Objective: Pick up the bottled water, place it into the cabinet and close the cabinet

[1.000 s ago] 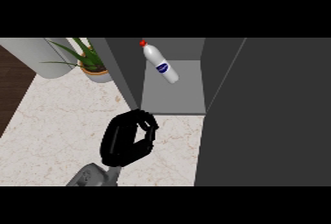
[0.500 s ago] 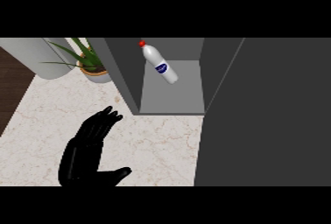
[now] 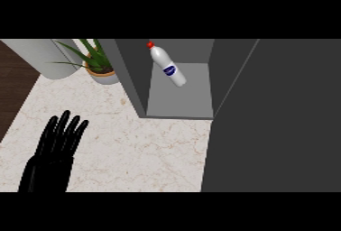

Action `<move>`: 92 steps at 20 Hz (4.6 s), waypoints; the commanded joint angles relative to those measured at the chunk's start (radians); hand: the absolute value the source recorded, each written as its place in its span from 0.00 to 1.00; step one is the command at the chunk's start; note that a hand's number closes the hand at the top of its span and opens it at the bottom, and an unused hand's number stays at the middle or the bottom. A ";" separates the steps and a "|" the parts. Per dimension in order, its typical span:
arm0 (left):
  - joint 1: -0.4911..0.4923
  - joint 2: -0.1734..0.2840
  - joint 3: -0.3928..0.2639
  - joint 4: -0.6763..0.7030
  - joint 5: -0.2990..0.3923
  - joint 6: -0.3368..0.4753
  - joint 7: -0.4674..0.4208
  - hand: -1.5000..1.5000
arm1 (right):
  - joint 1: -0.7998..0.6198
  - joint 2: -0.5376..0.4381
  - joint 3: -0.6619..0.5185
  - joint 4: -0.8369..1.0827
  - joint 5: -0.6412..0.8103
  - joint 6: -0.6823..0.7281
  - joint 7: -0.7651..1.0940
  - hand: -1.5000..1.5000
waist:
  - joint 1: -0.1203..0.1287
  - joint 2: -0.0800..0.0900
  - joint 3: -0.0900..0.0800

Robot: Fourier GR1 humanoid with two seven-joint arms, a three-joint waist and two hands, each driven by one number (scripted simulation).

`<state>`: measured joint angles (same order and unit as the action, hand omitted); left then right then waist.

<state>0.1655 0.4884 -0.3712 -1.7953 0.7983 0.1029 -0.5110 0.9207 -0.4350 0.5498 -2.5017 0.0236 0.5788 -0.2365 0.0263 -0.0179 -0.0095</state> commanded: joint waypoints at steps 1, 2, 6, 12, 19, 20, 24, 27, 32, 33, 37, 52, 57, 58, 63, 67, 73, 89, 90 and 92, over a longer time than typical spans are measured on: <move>0.048 0.038 0.052 -0.009 0.041 -0.043 -0.009 0.00 | -0.076 -0.052 0.113 -0.191 0.189 0.044 0.113 1.00 | 0.016 -0.003 -0.006; 0.060 0.044 0.038 -0.025 0.044 -0.059 -0.003 0.00 | -0.102 -0.041 0.129 -0.174 0.186 0.033 0.125 1.00 | 0.025 0.001 -0.005; 0.116 0.098 0.085 -0.059 0.067 -0.113 -0.017 0.00 | -0.091 -0.002 0.224 -0.142 0.125 -0.024 0.165 1.00 | 0.046 0.006 -0.006; 0.150 0.152 0.138 -0.092 0.117 -0.169 0.001 0.00 | -0.126 0.067 0.311 -0.085 0.041 -0.086 0.175 1.00 | 0.080 0.020 -0.004; 0.162 0.188 0.177 -0.074 0.145 -0.229 0.001 0.00 | -0.215 0.053 0.306 -0.050 0.029 -0.084 0.240 1.00 | 0.114 0.035 -0.007; 0.162 0.186 0.168 -0.074 0.144 -0.243 0.000 0.00 | -0.226 0.058 0.299 -0.048 0.024 -0.091 0.244 1.00 | 0.119 0.037 -0.008; 0.160 0.219 0.184 -0.098 0.155 -0.273 0.013 0.00 | -0.274 0.048 0.264 -0.025 -0.001 -0.085 0.261 1.00 | 0.167 0.049 -0.009; 0.154 0.228 0.200 -0.075 0.161 -0.285 0.014 0.00 | -0.331 0.043 0.247 -0.007 0.003 -0.075 0.275 1.00 | 0.176 0.054 -0.010; 0.149 0.244 0.195 -0.087 0.168 -0.305 0.030 0.00 | -0.417 -0.017 0.193 -0.022 0.028 -0.033 0.298 0.00 | 0.219 0.053 -0.018; 0.141 0.246 0.200 -0.082 0.162 -0.299 0.030 0.00 | -0.440 -0.033 0.190 -0.020 0.034 -0.016 0.302 0.00 | 0.215 0.051 -0.017; 0.143 0.250 0.201 -0.078 0.178 -0.313 0.037 0.00 | -0.503 -0.033 0.169 -0.020 0.014 -0.015 0.307 1.00 | 0.218 0.050 -0.018; 0.138 0.275 0.246 -0.047 0.202 -0.349 0.035 0.00 | -0.577 -0.025 0.134 0.015 -0.051 -0.026 0.345 1.00 | 0.205 0.059 -0.023; 0.135 0.282 0.255 -0.047 0.206 -0.354 0.038 0.00 | -0.552 -0.016 0.156 0.043 -0.105 -0.014 0.337 1.00 | 0.224 0.079 -0.019; 0.130 0.287 0.255 -0.057 0.209 -0.370 0.038 0.00 | -0.549 -0.021 0.164 0.046 -0.116 -0.003 0.333 1.00 | 0.235 0.081 -0.019; 0.125 0.290 0.257 -0.050 0.204 -0.378 0.037 0.00 | -0.542 -0.004 0.161 0.069 -0.162 0.000 0.314 1.00 | 0.266 0.099 -0.017; 0.111 0.293 0.261 -0.043 0.213 -0.383 0.044 0.00 | -0.542 0.008 0.117 0.077 -0.174 -0.025 0.331 1.00 | 0.254 0.105 -0.017; 0.112 0.306 0.273 -0.030 0.219 -0.401 0.048 0.00 | -0.615 0.031 0.028 0.085 -0.123 -0.056 0.369 1.00 | 0.261 0.094 -0.016; 0.084 0.301 0.273 0.005 0.227 -0.414 0.057 0.00 | -0.996 0.181 -0.081 0.404 -0.156 -0.135 0.625 1.00 | 0.254 0.087 -0.007; 0.088 0.301 0.269 0.004 0.235 -0.423 0.061 0.00 | -1.021 0.197 -0.081 0.429 -0.160 -0.145 0.648 1.00 | 0.259 0.084 -0.008; 0.090 0.305 0.276 0.021 0.229 -0.430 0.058 0.00 | -1.091 0.239 -0.088 0.485 -0.167 -0.161 0.678 1.00 | 0.252 0.078 -0.007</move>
<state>0.2523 0.7889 -0.0985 -1.7891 1.0263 -0.3143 -0.4559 -0.0534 -0.2833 0.4786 -2.1396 -0.1554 0.4959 0.3560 0.2801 0.0670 -0.0188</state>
